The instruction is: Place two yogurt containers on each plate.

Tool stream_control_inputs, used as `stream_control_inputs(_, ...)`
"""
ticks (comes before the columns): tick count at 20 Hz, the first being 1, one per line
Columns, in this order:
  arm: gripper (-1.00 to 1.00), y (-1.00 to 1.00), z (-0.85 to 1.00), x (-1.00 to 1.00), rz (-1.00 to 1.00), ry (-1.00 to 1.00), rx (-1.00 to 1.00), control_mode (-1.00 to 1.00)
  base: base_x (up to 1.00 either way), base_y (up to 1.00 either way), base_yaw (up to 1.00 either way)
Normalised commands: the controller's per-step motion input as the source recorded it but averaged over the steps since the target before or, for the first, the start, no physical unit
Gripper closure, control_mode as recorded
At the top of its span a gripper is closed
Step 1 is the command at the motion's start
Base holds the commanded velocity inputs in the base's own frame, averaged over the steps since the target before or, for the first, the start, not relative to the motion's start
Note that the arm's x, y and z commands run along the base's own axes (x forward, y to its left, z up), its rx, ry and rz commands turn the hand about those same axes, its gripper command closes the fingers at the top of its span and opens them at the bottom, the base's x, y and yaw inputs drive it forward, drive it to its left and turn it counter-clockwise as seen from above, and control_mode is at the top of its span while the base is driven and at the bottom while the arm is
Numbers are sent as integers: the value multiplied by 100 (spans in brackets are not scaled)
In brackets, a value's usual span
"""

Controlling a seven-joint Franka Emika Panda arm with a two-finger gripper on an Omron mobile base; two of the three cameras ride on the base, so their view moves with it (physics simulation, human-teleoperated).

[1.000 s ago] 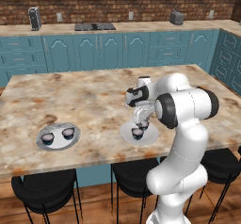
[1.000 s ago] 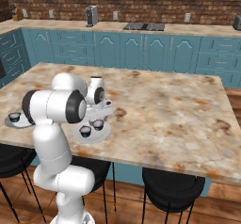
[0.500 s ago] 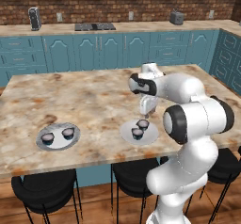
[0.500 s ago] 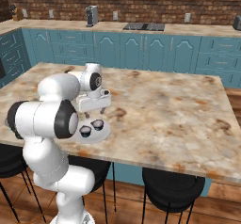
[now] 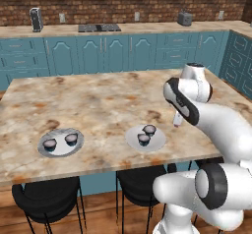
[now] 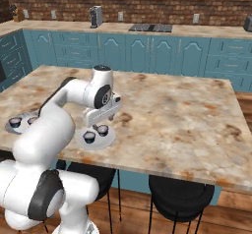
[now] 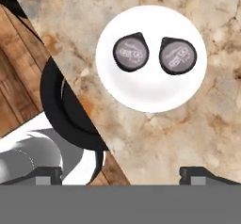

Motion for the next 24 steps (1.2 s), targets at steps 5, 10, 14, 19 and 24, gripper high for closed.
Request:
stream_control_inputs(5, -100, -44, 34, -58, 8, -24, 13, -100, 0, 0, 0)
stream_control_inputs(10, -100, -65, 21, -46, 2, -13, 11, -100, 0, 0, 0)
stream_control_inputs(14, -100, -95, 21, -35, 3, -3, 12, -100, 0, 0, 0)
stream_control_inputs(19, -100, -97, 2, -8, 1, -4, 13, -100, 0, 0, 0)
stream_control_inputs(24, -100, -90, -14, 32, 7, -23, 7, -100, 0, 0, 0)
